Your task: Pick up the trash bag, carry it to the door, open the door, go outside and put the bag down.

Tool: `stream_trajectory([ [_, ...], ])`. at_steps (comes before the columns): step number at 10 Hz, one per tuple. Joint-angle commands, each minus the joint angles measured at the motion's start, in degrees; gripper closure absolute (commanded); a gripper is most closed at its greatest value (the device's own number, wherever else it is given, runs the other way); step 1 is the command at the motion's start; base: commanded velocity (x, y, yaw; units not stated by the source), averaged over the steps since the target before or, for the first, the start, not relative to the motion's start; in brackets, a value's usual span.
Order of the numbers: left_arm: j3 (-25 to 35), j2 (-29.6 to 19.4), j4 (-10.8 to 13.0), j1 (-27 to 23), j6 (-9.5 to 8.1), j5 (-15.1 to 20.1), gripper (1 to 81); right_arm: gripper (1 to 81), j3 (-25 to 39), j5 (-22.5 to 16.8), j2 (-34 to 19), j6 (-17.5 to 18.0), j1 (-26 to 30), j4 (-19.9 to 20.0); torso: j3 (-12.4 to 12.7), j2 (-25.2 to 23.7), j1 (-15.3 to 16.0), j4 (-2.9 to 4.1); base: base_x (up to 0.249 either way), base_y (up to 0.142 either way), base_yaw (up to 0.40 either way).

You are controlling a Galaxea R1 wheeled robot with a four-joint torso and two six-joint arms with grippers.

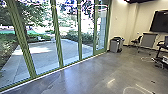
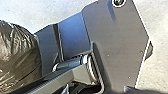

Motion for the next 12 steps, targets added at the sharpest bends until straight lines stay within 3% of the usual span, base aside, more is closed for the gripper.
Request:
stream_trajectory([
  [1, -0.23, -0.33, 0.35, -3.51, 0.38, 3.78, 81.1, 1.0, 0.31, -3.37, 0.2, -0.08, 2.7, 0.21, 0.0, 0.0, 0.0, 0.0, 0.136, 0.0, 0.0],
  [10, -0.23, -0.33, 0.35, -3.51, 0.73, 3.78, 81.1, 1.0, 0.31, -3.37, 0.2, -0.08, 2.78, 0.13, 0.0, 0.0, 0.0, 0.0, 0.14, 0.0, 0.0],
  [12, -0.23, -0.24, 0.35, -3.52, 0.73, 3.78, 81.1, 1.0, 0.31, -3.46, 0.29, -0.08, 2.79, 0.13, 0.0, 0.0, -0.02, 0.0, 0.145, -0.065, 0.0],
])
